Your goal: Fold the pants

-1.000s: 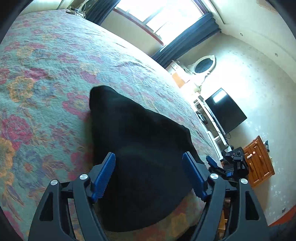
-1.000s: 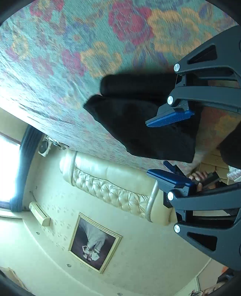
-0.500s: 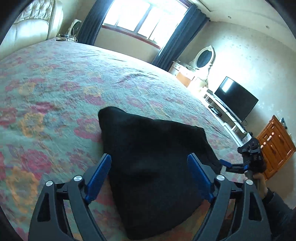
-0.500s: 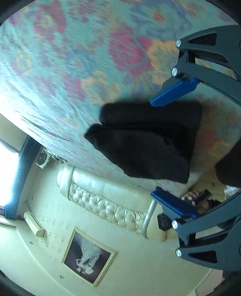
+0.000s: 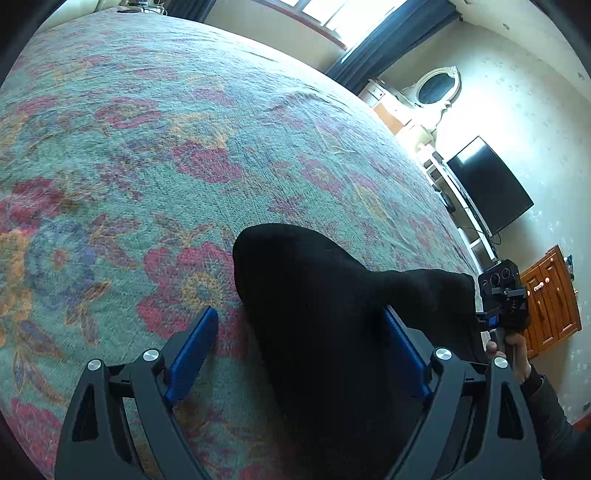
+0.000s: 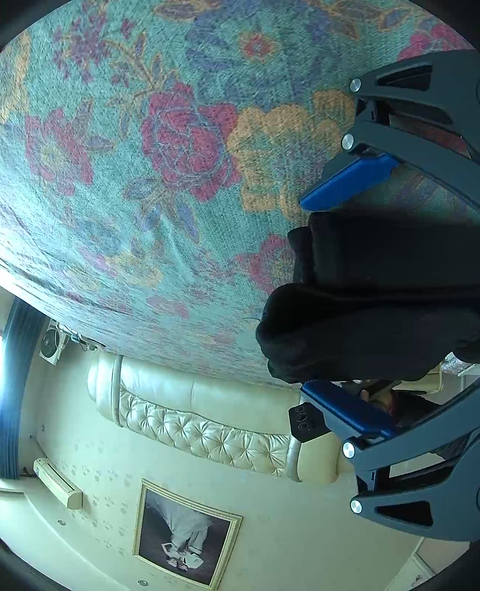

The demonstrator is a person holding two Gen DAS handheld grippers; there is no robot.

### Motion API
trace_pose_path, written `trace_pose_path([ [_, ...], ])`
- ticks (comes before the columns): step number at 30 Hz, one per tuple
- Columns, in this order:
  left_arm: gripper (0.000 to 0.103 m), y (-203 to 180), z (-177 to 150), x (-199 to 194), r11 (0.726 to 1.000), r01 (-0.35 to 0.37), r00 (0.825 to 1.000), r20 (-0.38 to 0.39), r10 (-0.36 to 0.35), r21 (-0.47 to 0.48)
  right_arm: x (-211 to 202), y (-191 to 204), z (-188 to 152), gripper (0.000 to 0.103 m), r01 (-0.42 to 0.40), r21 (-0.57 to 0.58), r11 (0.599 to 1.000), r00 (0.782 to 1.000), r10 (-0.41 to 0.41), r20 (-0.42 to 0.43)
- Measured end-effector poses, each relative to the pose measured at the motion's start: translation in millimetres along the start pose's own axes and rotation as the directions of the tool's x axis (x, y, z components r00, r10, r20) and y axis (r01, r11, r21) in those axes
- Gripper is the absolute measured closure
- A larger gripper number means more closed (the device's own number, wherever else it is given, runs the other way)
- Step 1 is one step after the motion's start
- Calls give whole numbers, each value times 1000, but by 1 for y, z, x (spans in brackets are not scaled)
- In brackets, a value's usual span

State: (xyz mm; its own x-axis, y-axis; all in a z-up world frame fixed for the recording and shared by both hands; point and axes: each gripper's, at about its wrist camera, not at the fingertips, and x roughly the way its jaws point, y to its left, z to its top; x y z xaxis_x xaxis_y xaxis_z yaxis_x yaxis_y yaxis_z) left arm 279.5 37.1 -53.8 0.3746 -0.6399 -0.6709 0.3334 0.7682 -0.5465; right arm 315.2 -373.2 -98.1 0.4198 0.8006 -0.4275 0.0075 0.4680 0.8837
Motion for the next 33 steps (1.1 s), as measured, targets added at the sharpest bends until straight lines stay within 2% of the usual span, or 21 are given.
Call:
trace_pose_path([
  [1, 17, -1, 0, 3, 1000, -6, 1000, -2, 6, 6, 1, -2, 2, 59, 52, -4, 999, 999, -52, 1],
  [2, 16, -2, 2, 7, 1000, -15, 1000, -4, 15, 13, 3, -8, 3, 68, 80, 10, 997, 997, -80, 0],
  [5, 14, -6, 1, 18, 997, -60, 998, -14, 60, 50, 3, -27, 1, 76, 86, 65, 994, 996, -87, 17],
  [7, 13, -9, 0, 23, 992, -92, 996, -3, 93, 81, 4, -31, 0, 76, 77, 64, 995, 996, -79, 30],
  [9, 11, -9, -6, 24, 992, -99, 995, 33, 97, 82, 3, -36, -2, 77, 50, 59, 997, 998, -52, 42],
  [12, 11, -9, -10, 21, 991, -100, 993, 66, 94, 86, -1, -36, -5, 73, 21, 47, 999, 999, -23, 42],
  [13, 11, -9, -9, 19, 991, -107, 992, 69, 102, 81, -4, -35, -6, 68, 17, 53, 998, 999, -20, 45],
  [15, 11, -13, -9, 17, 987, -141, 988, 71, 136, 77, -17, -25, -10, 52, 32, 58, 998, 996, -36, 83],
  [16, 11, -15, -10, 16, 984, -157, 986, 72, 152, 81, -24, -19, -15, 39, 36, 49, 998, 993, -41, 109],
  [17, 11, -17, -11, 15, 981, -173, 983, 75, 167, 85, -29, -13, -21, 30, 44, 29, 999, 992, -47, 120],
  [22, 11, -18, -13, 13, 978, -195, 978, 90, 187, 80, -37, 22, -63, 24, 176, -141, 974, 982, -164, 94],
  [25, 11, -14, -13, 14, 980, -188, 979, 90, 181, 72, -34, 22, -86, 23, 269, -188, 944, 963, -258, 83],
  [29, 11, -15, -11, 14, 980, -186, 980, 86, 180, 72, -45, 14, -102, 23, 256, -209, 944, 964, -234, 125],
  [33, 11, -18, -13, 7, 973, -222, 973, 87, 216, 70, -61, 16, -111, 19, 307, -174, 936, 943, -275, 186],
])
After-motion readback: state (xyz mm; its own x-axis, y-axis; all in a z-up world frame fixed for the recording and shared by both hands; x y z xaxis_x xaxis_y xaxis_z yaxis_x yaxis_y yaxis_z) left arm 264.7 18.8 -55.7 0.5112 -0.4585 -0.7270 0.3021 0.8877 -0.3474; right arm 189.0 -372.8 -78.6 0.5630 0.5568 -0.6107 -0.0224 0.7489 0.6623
